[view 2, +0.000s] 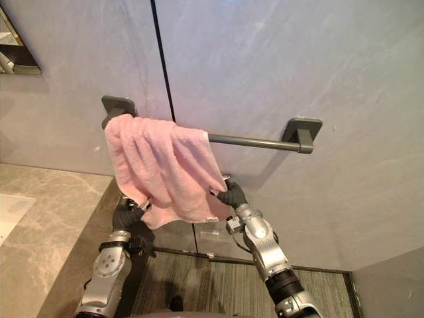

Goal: Organize washtable

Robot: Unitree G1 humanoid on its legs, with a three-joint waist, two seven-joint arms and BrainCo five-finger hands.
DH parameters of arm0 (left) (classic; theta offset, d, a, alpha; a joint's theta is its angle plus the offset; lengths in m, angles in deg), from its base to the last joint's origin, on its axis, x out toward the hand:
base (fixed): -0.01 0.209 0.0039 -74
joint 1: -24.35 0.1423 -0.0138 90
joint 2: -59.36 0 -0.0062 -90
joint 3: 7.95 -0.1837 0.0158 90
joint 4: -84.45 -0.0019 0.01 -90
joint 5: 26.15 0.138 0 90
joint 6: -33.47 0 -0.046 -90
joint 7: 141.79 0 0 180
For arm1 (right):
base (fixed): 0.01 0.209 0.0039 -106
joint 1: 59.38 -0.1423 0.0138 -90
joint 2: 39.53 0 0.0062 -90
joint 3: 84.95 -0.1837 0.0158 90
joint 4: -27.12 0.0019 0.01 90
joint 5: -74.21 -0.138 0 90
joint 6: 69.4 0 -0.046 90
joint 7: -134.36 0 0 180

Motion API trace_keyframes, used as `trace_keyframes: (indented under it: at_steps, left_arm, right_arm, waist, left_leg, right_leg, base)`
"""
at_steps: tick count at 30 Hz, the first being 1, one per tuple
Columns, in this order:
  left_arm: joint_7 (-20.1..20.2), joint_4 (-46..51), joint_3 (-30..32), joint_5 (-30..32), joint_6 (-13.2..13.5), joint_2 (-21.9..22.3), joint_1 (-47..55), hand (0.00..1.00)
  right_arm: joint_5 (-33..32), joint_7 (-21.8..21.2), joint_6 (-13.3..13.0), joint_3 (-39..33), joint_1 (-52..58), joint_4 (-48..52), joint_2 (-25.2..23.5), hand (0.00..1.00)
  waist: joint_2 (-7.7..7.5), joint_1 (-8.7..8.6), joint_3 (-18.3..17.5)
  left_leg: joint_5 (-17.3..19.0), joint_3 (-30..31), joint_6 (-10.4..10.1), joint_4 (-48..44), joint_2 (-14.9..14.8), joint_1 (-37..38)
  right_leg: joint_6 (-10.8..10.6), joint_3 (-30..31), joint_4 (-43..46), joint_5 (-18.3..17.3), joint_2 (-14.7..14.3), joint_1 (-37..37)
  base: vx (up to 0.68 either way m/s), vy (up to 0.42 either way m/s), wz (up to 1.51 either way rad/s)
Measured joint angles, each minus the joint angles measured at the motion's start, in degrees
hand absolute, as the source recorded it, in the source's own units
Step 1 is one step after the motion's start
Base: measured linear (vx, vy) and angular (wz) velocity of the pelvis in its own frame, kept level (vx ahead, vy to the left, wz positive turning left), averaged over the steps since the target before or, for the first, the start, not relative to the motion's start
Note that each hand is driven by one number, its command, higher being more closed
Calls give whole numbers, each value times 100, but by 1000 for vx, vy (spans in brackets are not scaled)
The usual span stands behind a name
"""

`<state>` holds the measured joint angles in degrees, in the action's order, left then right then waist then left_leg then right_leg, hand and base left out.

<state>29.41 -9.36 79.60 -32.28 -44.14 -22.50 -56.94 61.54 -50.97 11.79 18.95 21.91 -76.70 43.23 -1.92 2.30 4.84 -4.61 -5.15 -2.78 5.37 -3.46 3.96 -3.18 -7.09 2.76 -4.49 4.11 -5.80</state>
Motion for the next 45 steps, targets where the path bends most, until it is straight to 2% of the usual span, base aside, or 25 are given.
trace_keyframes:
  at_steps: [6, 10, 14, 18, 27, 32, 42, 43, 45]
  left_arm:
    - [-3, 4, 95, -16, 2, -5, 5, 100]
    - [3, 39, 126, -50, 1, -1, 5, 100]
    - [6, 299, 495, -96, 3, 196, 16, 100]
    - [45, 357, 492, -99, 6, 305, 13, 100]
    - [120, 277, 430, -231, 4, 335, 14, 100]
    - [123, -81, 430, -336, -5, 346, 19, 100]
    - [116, -550, 487, -345, -60, 491, 150, 100]
    - [106, -646, 496, -345, -68, 491, 155, 100]
    - [103, -750, 514, -345, -71, 499, 157, 100]
  right_arm:
    - [-18, 53, -76, -502, 248, 217, -7, 100]
    - [-20, 118, -98, -715, 344, 369, -75, 100]
    - [-22, 171, -141, -1127, 443, 414, -102, 100]
    - [-22, 188, -141, -1277, 447, 414, -106, 100]
    - [-27, 351, -144, -1388, 479, 413, -110, 100]
    - [-23, 387, -144, -1389, 527, 406, -172, 100]
    - [168, 390, -122, -1383, 679, 64, -358, 100]
    - [218, 394, -103, -1377, 696, -4, -396, 0]
    - [265, 405, -88, -1377, 701, -110, -400, 0]
  waist:
    - [4, -23, 2]
    - [7, -109, 4]
    - [17, -165, 8]
    - [46, -176, 3]
    - [123, -214, 4]
    - [130, -284, 4]
    - [168, -259, 3]
    - [176, -242, 7]
    - [189, -197, 3]
  left_leg:
    - [6, -50, -5, 4, -39, 19]
    - [14, -68, -14, 3, -29, 18]
    - [8, -93, -4, 2, 2, 22]
    - [8, -107, -4, 2, 7, 23]
    - [32, -118, -36, 3, -16, 21]
    - [23, -124, -23, 2, -22, 19]
    - [24, -91, -27, 2, -3, 31]
    - [24, -81, -27, 4, -1, 50]
    - [24, -76, -27, 8, -1, 66]
  right_leg:
    - [6, 55, -6, 7, -5, 16]
    - [6, 73, -11, 9, -3, 26]
    - [6, 90, -75, 35, -1, 17]
    - [1, 102, -99, 55, 1, 14]
    - [-1, 118, -100, 56, -4, 21]
    - [-1, 123, -102, 56, -11, 18]
    - [3, 79, -164, 58, -17, -47]
    - [6, 68, -193, 65, -17, -82]
    - [6, 64, -198, 65, -17, -97]
  base:
    - [-1, 0, -4]
    - [-2, 0, -1]
    - [-8, 4, -3]
    - [-3, 0, -1]
    - [0, 0, 0]
    - [0, 0, 0]
    - [-1, -1, 1]
    - [-4, -3, 5]
    - [0, 0, 0]
